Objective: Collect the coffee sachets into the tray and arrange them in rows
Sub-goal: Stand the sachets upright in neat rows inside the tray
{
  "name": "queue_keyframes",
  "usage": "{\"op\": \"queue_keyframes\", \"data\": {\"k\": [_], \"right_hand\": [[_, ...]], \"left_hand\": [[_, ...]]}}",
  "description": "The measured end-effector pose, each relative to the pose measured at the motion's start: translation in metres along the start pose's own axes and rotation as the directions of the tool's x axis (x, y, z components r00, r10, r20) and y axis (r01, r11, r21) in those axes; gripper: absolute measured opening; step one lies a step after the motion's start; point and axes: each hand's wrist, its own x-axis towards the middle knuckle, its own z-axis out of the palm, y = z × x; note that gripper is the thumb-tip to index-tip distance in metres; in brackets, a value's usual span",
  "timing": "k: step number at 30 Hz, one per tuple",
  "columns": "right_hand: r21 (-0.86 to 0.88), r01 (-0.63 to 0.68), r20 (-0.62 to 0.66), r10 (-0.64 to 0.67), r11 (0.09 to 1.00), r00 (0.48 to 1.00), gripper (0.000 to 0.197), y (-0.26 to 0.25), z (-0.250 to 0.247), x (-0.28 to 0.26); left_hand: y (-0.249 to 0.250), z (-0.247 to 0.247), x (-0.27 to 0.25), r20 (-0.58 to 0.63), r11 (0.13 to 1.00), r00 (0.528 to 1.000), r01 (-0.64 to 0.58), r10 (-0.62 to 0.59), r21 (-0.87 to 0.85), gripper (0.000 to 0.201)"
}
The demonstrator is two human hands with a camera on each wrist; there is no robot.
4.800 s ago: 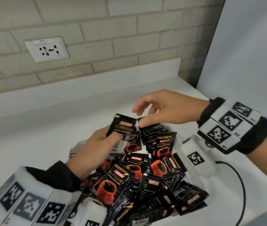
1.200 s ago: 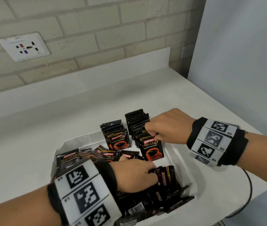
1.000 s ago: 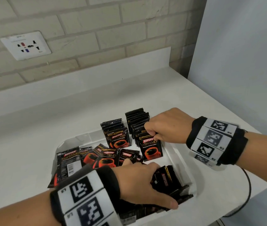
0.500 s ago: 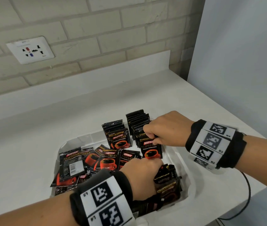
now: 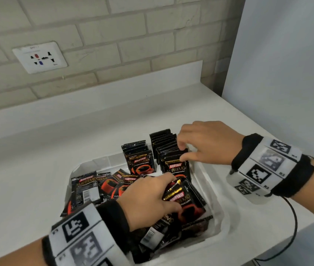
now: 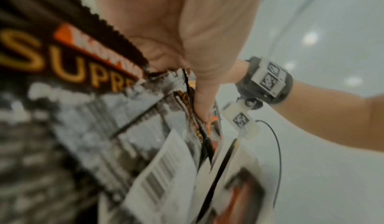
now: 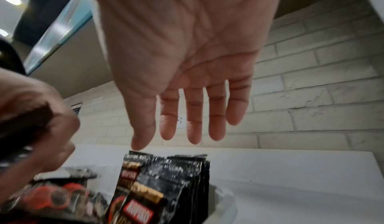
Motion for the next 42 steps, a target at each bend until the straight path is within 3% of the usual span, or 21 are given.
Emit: {"op": "queue_keyframes", "data": {"k": [4, 6, 9, 12, 15, 19, 23, 26, 29, 32, 34, 37, 39, 41, 42], "right_hand": [[0.181, -0.126, -0.045, 0.136, 0.975, 0.99, 0.03, 0.008, -0.009, -0.013], [0.365, -0.166, -0.076, 0.208, 0.916, 0.975, 0.034, 0.009, -0.01, -0.023], [0.714, -0.119, -0.123, 0.291, 0.69, 0.949, 0.038, 0.002, -0.004, -0.038], [0.87, 0.005, -0.175, 0.3, 0.492, 0.938, 0.043, -0.009, 0.01, -0.048], [0.932, 0.064, -0.183, 0.309, 0.357, 0.933, 0.054, -0.021, 0.026, -0.052], [0.976, 0.091, -0.158, 0.36, 0.196, 0.92, 0.055, -0.041, 0.038, -0.057], [0.995, 0.025, -0.053, 0.319, 0.092, 0.946, 0.08, -0.059, 0.038, -0.056], [0.998, -0.055, 0.051, 0.267, 0.009, 0.962, 0.074, -0.068, 0.039, -0.051], [0.989, -0.119, 0.135, 0.219, -0.086, 0.966, 0.081, -0.076, 0.041, -0.045], [0.954, -0.16, 0.206, 0.166, -0.254, 0.964, 0.095, -0.082, 0.041, -0.037], [0.928, -0.127, 0.187, 0.142, -0.349, 0.972, 0.093, -0.084, 0.041, -0.031], [0.924, -0.043, 0.133, 0.215, -0.38, 0.967, 0.099, -0.088, 0.049, -0.016], [0.943, -0.008, 0.117, 0.308, -0.333, 0.944, 0.108, -0.091, 0.053, -0.008], [0.967, 0.051, 0.059, 0.413, -0.25, 0.909, 0.097, -0.09, 0.054, -0.001], [0.97, 0.076, 0.038, 0.454, -0.23, 0.89, 0.082, -0.087, 0.051, 0.002]], "left_hand": [[-0.01, -0.009, -0.006, -0.058, 0.948, 0.997, 0.03, -0.051, -0.318, 0.024], [-0.015, -0.012, -0.008, -0.102, 0.911, 0.993, 0.019, -0.067, -0.412, 0.023], [-0.019, -0.016, -0.009, -0.179, 0.83, 0.977, -0.005, -0.114, -0.558, 0.025], [-0.019, -0.021, -0.011, -0.262, 0.776, 0.955, -0.058, -0.14, -0.627, 0.033], [-0.024, -0.025, -0.016, -0.35, 0.707, 0.916, -0.115, -0.196, -0.697, 0.041], [-0.032, -0.034, -0.022, -0.475, 0.569, 0.828, -0.245, -0.299, -0.785, 0.034], [-0.037, -0.042, -0.025, -0.549, 0.449, 0.734, -0.366, -0.399, -0.815, 0.04], [-0.033, -0.041, -0.023, -0.548, 0.309, 0.685, -0.453, -0.48, -0.836, 0.047], [-0.021, -0.032, -0.018, -0.52, 0.236, 0.653, -0.476, -0.551, -0.847, 0.042], [-0.007, -0.026, -0.011, -0.479, 0.174, 0.618, -0.487, -0.624, -0.856, 0.033], [-0.004, -0.022, -0.007, -0.458, 0.142, 0.604, -0.496, -0.652, -0.856, 0.027], [-0.004, -0.016, -0.002, -0.447, 0.133, 0.58, -0.503, -0.681, -0.854, 0.039], [-0.007, -0.013, 0.001, -0.442, 0.138, 0.577, -0.493, -0.687, -0.859, 0.063], [-0.005, -0.01, 0.002, -0.419, 0.116, 0.607, -0.474, -0.675, -0.873, 0.094], [-0.006, -0.008, 0.002, -0.407, 0.092, 0.614, -0.477, -0.676, -0.874, 0.1]]}}
